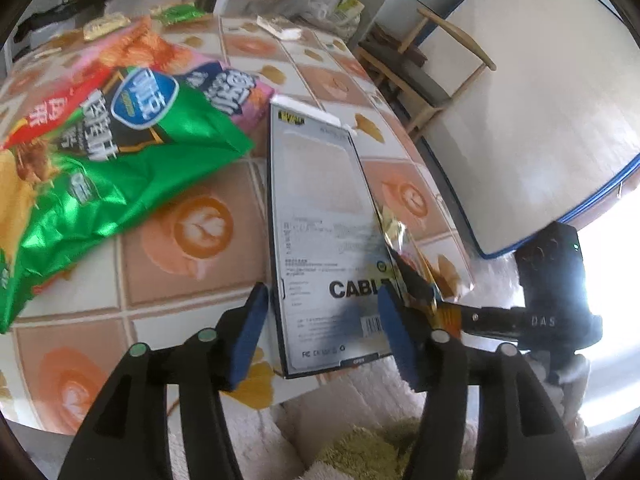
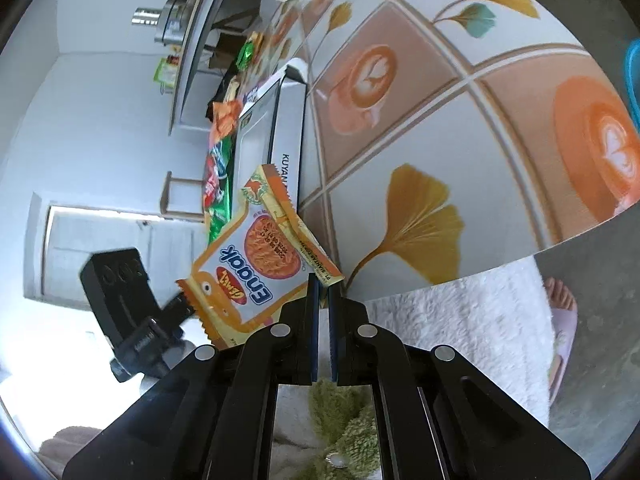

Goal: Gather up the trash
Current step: 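Lift the CABLE box with the left tool while the right tool holds the Enaak bag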

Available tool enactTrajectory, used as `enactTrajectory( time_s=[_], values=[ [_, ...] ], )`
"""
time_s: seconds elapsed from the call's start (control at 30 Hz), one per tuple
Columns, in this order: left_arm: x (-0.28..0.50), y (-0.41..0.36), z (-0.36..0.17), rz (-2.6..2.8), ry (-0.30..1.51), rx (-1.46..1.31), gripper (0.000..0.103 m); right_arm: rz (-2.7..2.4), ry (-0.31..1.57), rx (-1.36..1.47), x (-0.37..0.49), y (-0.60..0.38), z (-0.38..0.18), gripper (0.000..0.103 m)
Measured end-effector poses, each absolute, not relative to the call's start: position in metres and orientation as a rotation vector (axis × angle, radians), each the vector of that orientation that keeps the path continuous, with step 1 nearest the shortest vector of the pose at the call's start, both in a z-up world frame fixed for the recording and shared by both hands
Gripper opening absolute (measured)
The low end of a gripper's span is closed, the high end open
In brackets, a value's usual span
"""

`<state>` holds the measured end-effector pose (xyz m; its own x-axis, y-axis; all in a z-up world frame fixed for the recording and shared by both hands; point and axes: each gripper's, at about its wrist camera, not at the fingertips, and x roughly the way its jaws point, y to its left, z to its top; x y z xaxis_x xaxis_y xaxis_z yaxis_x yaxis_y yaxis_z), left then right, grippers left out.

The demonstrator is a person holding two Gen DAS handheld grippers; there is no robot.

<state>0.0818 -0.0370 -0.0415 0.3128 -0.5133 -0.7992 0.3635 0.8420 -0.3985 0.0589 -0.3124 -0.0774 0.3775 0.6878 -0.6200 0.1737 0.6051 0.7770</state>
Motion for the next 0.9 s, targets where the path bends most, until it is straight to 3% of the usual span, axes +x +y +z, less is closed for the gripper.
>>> enactTrajectory(
  time_s=[0.4, 0.9],
  values=[
    [0.099, -0.068, -0.033, -0.531, 1.016, -0.002, 0.081, 0.094, 1.025, 0.733, 0.051, -0.383, -0.046, 0.003],
    [0.134, -0.1, -0.052, -0.398, 1.038, 0.054, 0.085, 0.108, 1.025, 0.663, 0.043, -0.373, -0.053, 0.007]
  ],
)
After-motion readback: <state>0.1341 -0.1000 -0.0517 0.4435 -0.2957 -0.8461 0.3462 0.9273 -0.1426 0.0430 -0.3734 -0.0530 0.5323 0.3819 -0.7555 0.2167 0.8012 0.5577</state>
